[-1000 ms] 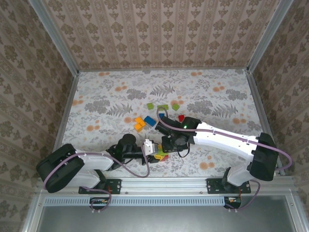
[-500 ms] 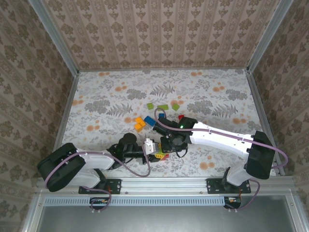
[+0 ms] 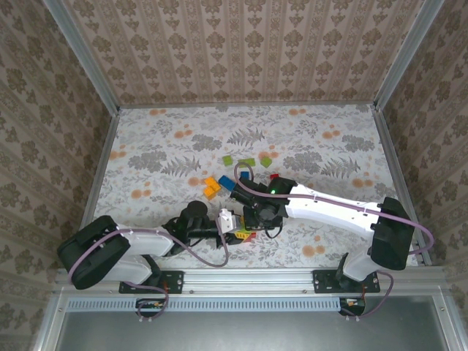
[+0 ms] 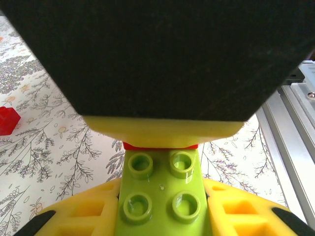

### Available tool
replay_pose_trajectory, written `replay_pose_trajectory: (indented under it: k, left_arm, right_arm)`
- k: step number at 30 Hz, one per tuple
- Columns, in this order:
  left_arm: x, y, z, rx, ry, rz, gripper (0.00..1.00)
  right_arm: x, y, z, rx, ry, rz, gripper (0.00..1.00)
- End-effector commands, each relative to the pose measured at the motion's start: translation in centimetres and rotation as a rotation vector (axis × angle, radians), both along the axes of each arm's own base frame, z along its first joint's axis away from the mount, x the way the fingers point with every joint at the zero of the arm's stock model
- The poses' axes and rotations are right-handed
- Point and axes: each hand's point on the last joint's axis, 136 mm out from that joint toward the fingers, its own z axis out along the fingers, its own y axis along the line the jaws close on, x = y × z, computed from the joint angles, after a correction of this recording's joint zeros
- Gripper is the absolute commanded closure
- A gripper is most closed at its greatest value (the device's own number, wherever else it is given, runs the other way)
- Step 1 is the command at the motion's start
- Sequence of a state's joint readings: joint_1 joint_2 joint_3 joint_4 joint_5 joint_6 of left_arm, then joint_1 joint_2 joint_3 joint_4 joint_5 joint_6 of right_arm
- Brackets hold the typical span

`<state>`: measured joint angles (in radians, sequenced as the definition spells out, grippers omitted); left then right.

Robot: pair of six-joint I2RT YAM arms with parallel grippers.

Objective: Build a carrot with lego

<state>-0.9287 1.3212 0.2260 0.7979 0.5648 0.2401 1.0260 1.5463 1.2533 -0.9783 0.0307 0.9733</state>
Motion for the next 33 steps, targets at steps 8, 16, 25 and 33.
replay_pose_trajectory:
  k: [8, 16, 25, 33]
  left_arm:
    - [0.1, 0.3, -2.2, 0.087, 0.001, 0.008, 0.79]
    - [0.0, 0.3, -2.2, 0.089, 0.002, 0.007, 0.79]
    - [0.2, 0.2, -2.3, 0.094, 0.004, 0.012, 0.79]
    - [0.2, 0.2, -2.4, 0.100, 0.009, 0.013, 0.79]
  right_arm:
    - [0.2, -0.6, -1.3, -0.130, 0.043, -0.005, 0.75]
    - [-0.4, -0.4, -2.8, -0.106, 0.070, -0.021, 0.75]
    - [-0.4, 0.2, -2.7, -0.052, 0.062, -0.021, 0.64]
    - [-0.1, 0.4, -1.8, -0.031, 0.036, -0.009, 0.49]
